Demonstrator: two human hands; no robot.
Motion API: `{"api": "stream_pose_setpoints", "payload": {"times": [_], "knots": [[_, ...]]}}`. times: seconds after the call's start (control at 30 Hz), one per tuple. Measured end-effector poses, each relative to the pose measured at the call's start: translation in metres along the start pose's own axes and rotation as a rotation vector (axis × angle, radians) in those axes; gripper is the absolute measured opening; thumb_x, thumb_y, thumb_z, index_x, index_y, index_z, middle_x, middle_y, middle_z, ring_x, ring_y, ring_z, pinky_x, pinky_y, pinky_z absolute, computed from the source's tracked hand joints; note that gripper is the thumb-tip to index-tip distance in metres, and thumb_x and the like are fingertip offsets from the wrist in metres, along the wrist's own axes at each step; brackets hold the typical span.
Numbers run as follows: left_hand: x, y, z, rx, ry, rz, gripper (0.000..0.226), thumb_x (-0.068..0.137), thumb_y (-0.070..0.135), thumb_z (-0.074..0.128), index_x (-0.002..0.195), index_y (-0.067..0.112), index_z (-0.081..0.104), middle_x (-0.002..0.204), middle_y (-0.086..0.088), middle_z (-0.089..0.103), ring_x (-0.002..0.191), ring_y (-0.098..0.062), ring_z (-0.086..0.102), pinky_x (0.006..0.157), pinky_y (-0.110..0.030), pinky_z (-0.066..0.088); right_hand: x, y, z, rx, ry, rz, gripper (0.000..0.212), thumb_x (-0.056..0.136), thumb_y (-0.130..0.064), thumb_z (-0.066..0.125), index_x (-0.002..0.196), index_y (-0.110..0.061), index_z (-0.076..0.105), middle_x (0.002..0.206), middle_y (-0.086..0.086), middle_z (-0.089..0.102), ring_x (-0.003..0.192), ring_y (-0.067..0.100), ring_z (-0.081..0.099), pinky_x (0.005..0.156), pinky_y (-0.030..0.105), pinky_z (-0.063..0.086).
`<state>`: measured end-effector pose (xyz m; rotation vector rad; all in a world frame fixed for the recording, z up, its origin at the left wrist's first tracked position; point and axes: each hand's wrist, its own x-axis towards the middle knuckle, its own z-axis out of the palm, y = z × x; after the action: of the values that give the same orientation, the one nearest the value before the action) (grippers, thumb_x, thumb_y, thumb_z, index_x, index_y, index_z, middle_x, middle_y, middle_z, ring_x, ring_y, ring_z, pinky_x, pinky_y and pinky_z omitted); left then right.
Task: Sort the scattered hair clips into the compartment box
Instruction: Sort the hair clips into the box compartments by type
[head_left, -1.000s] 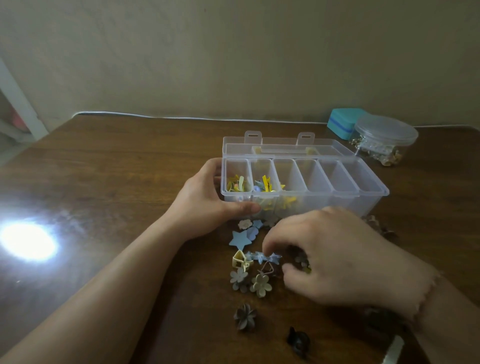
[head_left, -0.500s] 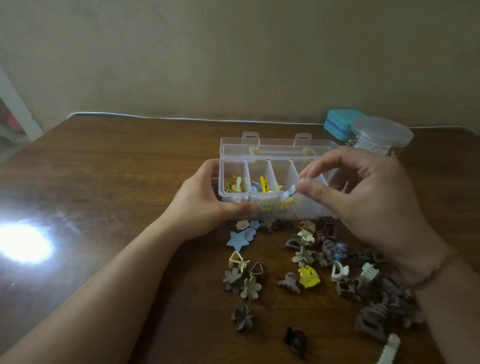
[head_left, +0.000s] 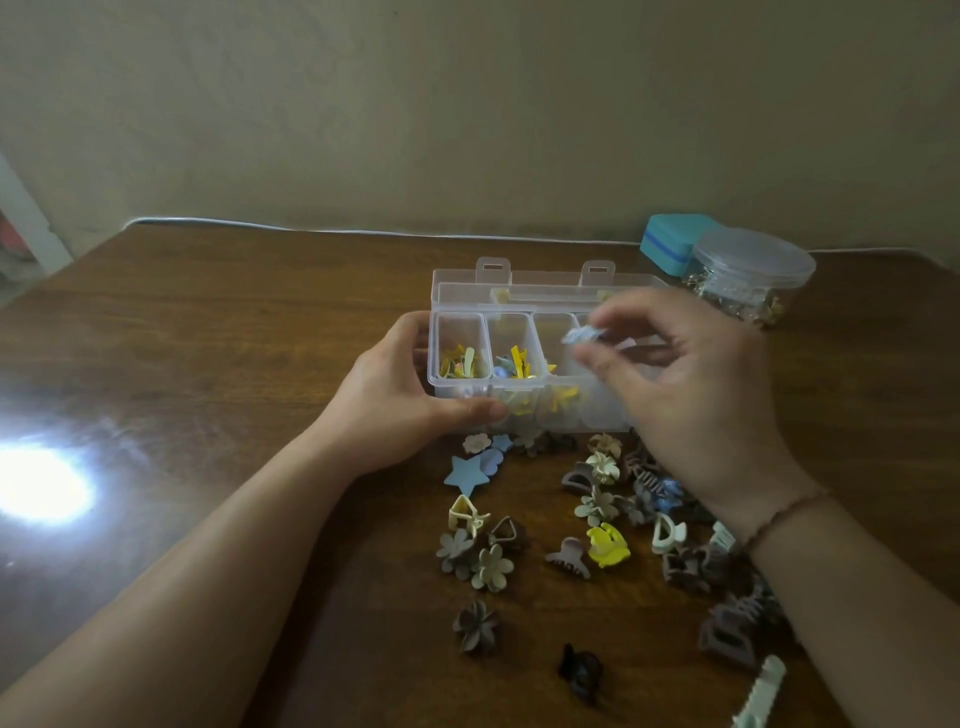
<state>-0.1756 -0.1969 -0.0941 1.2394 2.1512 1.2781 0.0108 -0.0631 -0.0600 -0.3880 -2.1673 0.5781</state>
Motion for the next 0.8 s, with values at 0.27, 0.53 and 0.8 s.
{"api": "stream_pose_setpoints", "payload": {"times": [0.27,0.53,0.8], "knots": [[-0.001,0.000,0.000,-0.001,-0.004,0.001,0.095,0.060,0.049,0.086,0.141,0.032,0.039,0.124,0.019,0.058,0.111,-0.002,0.058,0.084,-0.018,0.051,-0.005,-0.014,-0.025,-0.251,-0.418,-0.235,0.013,0.081,-0.041,0.063,0.091,-0.033,0.066,0.087,-0.016,0.062,0.088,0.010,0.056,0.071,0.038,0.051],[-0.001,0.001,0.000,0.003,-0.002,-0.006,0.099,0.056,0.054,0.084,0.142,0.032,0.039,0.125,0.019,0.057,0.114,-0.003,0.057,0.089,-0.023,0.052,-0.019,-0.020,-0.044,-0.417,-0.981,-0.266,0.043,0.071,-0.077,0.052,0.106,-0.052,0.054,0.098,-0.030,0.044,0.097,-0.005,0.039,0.076,0.021,0.043],[-0.002,0.002,-0.001,-0.001,-0.002,-0.010,0.099,0.057,0.053,0.085,0.143,0.031,0.039,0.130,0.015,0.058,0.116,-0.005,0.058,0.096,-0.032,0.053,-0.016,-0.012,-0.040,-0.400,-0.912,-0.319,0.032,0.082,-0.067,0.046,0.098,-0.047,0.065,0.096,-0.028,0.049,0.098,-0.004,0.041,0.075,0.019,0.041]]}}
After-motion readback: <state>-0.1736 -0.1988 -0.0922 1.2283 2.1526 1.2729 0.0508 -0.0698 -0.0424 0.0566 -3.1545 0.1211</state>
